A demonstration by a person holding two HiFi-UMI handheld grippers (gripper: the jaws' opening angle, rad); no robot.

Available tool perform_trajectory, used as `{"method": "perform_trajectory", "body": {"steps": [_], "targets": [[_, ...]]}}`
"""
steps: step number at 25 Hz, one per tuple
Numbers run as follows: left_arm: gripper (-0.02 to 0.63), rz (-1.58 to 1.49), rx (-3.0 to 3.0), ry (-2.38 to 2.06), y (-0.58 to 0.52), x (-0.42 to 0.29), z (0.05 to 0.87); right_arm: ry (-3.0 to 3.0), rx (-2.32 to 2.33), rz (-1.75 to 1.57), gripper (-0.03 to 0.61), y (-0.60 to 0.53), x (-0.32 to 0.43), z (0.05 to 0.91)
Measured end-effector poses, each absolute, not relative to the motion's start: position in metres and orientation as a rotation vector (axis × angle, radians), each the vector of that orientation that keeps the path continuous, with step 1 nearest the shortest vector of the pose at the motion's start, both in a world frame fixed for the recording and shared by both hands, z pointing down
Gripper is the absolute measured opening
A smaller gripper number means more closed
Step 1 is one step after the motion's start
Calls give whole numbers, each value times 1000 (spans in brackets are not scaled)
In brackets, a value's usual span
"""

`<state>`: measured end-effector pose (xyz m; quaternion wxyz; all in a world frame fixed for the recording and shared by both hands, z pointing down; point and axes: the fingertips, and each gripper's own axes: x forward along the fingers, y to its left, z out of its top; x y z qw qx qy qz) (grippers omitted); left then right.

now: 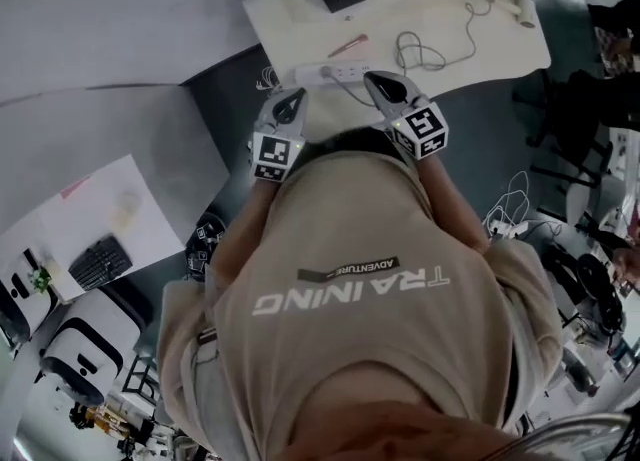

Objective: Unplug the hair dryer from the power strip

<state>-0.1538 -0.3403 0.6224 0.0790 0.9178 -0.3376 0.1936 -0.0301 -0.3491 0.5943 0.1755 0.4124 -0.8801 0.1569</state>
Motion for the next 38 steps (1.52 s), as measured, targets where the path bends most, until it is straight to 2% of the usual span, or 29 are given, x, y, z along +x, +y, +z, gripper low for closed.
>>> {"method": "perform_trajectory", "body": {"steps": [10, 26, 27, 29, 38], "targets": [[6, 665, 2776, -828, -349, -137, 645, -2335, 914, 559, 5, -350, -42, 659], [8, 845, 2691, -836, -359, -92, 683, -2259, 739, 630, 5, -377, -22, 711], [22, 865, 2682, -844, -359, -93, 686, -2246, 731, 639, 5, -377, -21, 717], [118, 901, 2658, -859, -359, -95, 692, -2260, 728, 659, 5, -376, -20, 721], [121, 961, 2683, -863, -372, -77, 693, -2232, 654, 553, 5, -371, -24, 717]]}}
